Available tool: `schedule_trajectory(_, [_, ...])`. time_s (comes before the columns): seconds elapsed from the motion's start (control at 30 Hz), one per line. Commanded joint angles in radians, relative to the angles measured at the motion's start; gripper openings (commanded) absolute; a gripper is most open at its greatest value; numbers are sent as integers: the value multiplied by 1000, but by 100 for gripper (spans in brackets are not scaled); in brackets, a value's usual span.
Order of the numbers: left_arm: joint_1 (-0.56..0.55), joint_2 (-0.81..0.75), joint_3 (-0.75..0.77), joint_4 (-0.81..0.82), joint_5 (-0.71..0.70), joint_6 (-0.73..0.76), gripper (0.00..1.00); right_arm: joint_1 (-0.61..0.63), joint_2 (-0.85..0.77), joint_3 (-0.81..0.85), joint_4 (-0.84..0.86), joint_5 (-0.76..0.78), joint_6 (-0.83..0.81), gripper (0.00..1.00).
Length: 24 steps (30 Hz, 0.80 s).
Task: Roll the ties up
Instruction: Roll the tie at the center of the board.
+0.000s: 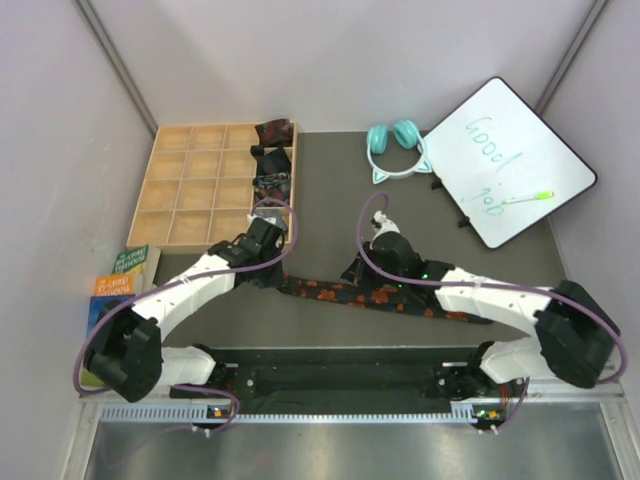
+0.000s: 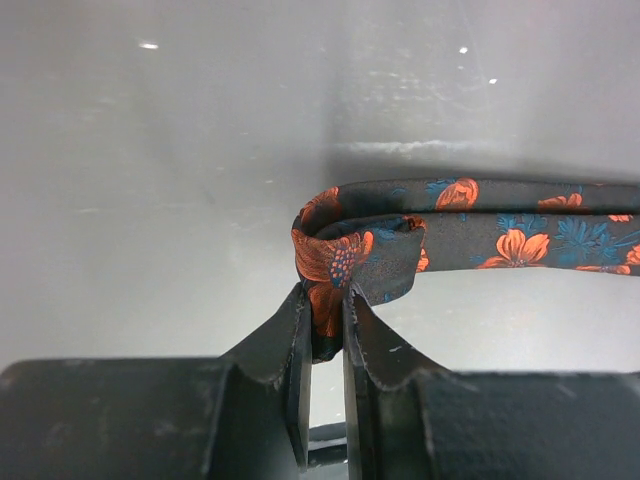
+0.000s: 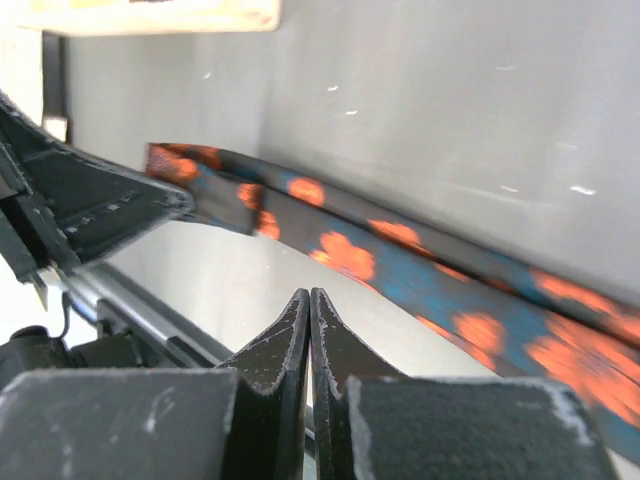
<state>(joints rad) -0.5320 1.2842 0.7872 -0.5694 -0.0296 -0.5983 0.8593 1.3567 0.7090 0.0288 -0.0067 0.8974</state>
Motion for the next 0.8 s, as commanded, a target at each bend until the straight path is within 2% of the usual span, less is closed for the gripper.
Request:
schedule_trajectory(0.0, [-26, -16, 73, -119, -122, 37, 4, -6, -146, -61, -147, 160, -51, 0])
schedule_trajectory(0.23, [-137, 108, 217, -244, -315, 32, 3, -6, -317, -225, -176, 254, -35, 0])
schedule_trajectory(0.5, [-267, 280, 340, -394, -542, -11, 2, -8, -452, -353, -49, 240, -41, 0])
schedule_trajectory(0.77, [-364, 389, 446, -495, -667, -84, 2, -9, -602, -436, 3, 255, -32, 0])
